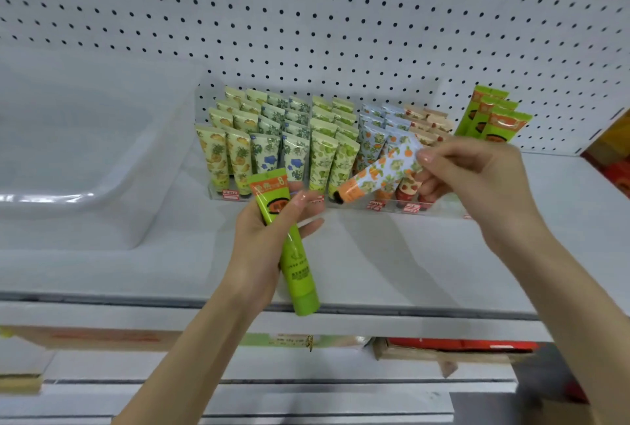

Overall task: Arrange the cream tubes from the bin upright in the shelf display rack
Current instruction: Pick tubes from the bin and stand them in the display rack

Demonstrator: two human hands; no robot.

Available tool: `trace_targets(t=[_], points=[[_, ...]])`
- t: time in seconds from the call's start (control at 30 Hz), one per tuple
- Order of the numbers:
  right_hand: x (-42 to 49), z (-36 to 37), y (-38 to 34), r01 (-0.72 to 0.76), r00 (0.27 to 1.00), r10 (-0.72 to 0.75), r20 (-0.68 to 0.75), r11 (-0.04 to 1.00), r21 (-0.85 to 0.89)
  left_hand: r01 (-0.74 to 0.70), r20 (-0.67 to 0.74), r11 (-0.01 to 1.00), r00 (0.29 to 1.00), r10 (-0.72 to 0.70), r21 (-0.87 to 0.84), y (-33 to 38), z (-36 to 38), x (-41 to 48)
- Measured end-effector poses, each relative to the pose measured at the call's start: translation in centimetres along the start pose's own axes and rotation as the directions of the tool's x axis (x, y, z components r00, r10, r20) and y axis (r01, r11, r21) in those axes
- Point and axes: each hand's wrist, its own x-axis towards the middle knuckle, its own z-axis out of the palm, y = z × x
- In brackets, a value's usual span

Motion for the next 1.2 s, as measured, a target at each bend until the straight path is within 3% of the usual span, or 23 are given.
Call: trace_targets(t=[0.17,0.33,0.6,1.2], points=[[2.7,0.4,0.0,0.148,0.986,-0.165,-0.001,0.886,-0.440,-0.082,0.039,0.995,0.996,0.080,0.056,1.3,0.1,1.1],[3.4,2.1,0.9,0.216,0.973,-0.216,0.082,0.720,-0.659,-0.165,0.119,0.977,0.982,0.149,0.135,1.8,-0.1,1.9],[4.4,3.4,1.6,0.199,0.980,-0.147,0.135,0.686,-0.700,-0.093,0.299,0.982,0.953,0.041,0.163,1.1,-1.7,2.2],[5.6,3.5,0.7,0.203,0.979,-0.117,0.168,0.635,-0.745,0.043,0.113,0.985,0.992,-0.062,0.167,-1.3,-2.4,1.8]])
